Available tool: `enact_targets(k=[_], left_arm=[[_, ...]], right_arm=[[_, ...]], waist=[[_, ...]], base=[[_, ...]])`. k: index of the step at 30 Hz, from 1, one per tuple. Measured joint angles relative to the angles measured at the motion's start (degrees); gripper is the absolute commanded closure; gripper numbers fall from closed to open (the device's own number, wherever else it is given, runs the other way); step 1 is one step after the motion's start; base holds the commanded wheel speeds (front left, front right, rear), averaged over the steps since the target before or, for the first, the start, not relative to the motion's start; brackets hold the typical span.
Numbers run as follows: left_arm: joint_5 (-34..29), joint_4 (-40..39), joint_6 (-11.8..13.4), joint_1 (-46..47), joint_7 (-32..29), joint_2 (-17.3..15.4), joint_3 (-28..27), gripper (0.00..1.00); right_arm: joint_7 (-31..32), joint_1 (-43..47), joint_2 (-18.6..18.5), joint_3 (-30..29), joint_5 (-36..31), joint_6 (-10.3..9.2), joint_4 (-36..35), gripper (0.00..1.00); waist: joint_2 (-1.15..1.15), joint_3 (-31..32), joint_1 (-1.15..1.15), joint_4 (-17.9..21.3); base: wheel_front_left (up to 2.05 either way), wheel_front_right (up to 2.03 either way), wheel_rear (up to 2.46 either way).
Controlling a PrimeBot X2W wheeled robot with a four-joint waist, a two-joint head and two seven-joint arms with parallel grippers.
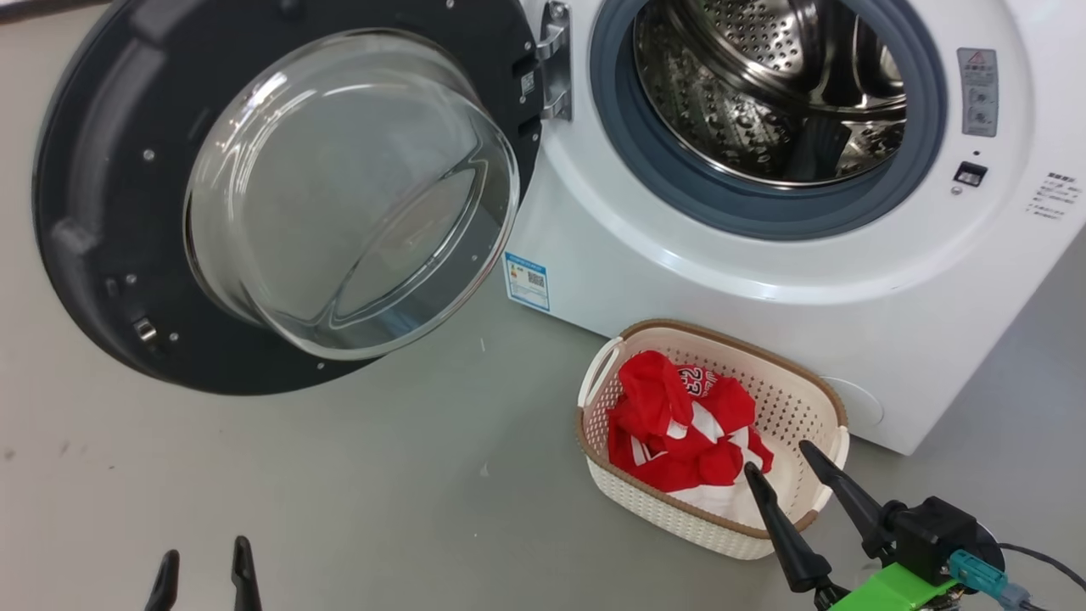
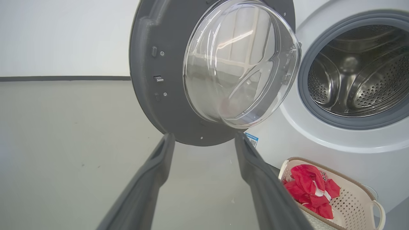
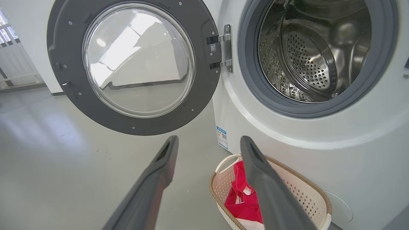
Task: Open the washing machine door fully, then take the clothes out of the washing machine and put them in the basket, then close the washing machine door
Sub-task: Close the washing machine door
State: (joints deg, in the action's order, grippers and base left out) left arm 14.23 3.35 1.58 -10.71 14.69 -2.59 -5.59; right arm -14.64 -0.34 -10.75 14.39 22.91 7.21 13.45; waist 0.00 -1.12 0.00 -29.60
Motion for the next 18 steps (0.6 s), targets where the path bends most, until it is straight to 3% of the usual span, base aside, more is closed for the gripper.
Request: enact_targets(k=[18], left_arm=[[1.1, -2.5, 2.0, -0.1, 0.0, 0.0, 0.9, 0.0]], right_arm=[[0.0, -2.3, -1.2, 1.9, 1.2, 0.0, 1.4, 0.0]], waist=[[0.0, -0.9, 0.0, -0.6]], base=[[0.0, 0.0, 0.0]])
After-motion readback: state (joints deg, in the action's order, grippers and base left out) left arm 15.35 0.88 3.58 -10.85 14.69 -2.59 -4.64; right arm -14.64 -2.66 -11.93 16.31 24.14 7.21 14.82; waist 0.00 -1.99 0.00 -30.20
